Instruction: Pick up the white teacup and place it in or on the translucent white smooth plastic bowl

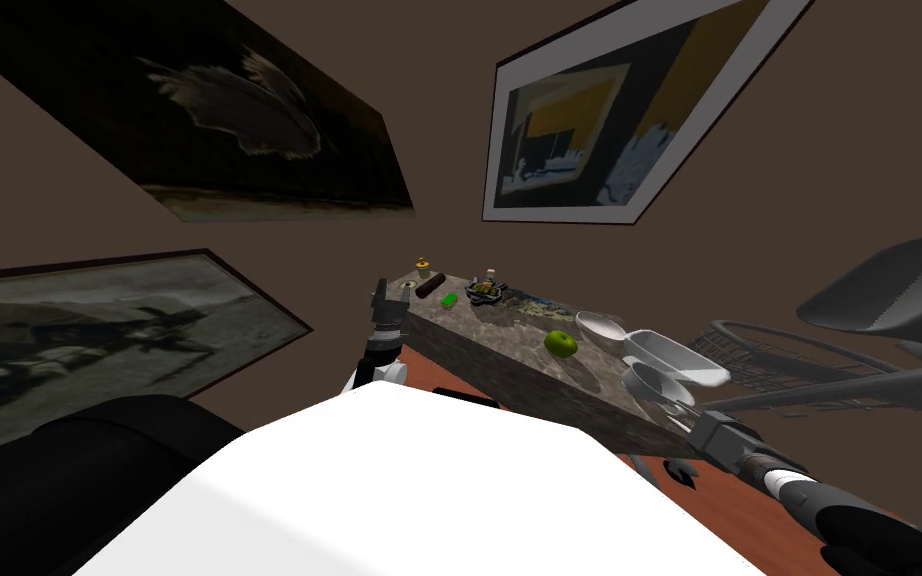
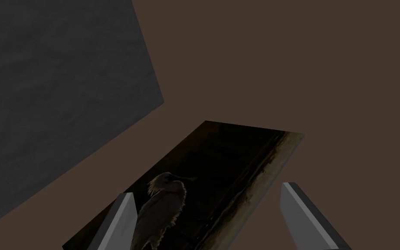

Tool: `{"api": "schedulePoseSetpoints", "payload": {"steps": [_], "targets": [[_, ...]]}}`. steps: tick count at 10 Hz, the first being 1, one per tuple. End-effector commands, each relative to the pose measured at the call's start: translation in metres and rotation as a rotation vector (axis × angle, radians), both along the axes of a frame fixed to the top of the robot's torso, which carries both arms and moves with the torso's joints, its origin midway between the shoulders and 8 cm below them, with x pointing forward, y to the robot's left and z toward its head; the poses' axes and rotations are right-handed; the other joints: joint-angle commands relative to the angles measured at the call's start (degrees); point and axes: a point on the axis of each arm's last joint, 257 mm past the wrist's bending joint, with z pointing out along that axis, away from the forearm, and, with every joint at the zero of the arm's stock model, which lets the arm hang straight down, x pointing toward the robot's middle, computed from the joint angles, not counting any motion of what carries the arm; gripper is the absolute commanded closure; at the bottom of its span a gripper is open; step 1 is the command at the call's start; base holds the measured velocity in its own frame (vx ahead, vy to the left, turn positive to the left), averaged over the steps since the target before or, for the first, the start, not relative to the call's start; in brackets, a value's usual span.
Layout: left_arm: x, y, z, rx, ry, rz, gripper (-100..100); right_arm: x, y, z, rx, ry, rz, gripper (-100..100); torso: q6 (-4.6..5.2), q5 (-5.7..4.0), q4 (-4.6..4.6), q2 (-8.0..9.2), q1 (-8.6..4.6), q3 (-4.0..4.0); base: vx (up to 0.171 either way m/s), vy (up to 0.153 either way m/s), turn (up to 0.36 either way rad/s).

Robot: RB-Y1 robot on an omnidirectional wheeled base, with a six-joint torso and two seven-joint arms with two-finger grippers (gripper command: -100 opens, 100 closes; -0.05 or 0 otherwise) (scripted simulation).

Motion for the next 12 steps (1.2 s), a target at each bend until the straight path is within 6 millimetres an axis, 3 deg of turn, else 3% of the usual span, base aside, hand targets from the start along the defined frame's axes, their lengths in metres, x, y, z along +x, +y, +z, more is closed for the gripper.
{"api": "schedulePoseSetpoints", "payload": {"steps": [1, 5, 12], "targets": [[0.000, 0.000, 0.000, 0.000, 0.000, 0.000, 0, 0.008, -0.011, 0.013, -0.017, -0.010, 0.003, 100, 0.00, 0.00, 0.00, 0.00, 0.00, 0.00, -0.110, 0.052, -0.191], [0.000, 0.000, 0.000, 0.000, 0.000, 0.000, 0, 0.022, -0.023, 0.036, -0.039, -0.014, 0.018, 100, 0.04, 0.15, 0.12, 0.22, 0.21, 0.18, -0.066, 0.051, -0.103], [0.000, 0.000, 0.000, 0.000, 0.000, 0.000, 0, 0.059, -0.046, 0.095, -0.084, -0.018, 0.054, 100, -0.03, 0.25, 0.16, 0.15, 0.27, 0.17, -0.042, 0.027, -0.102]]}}
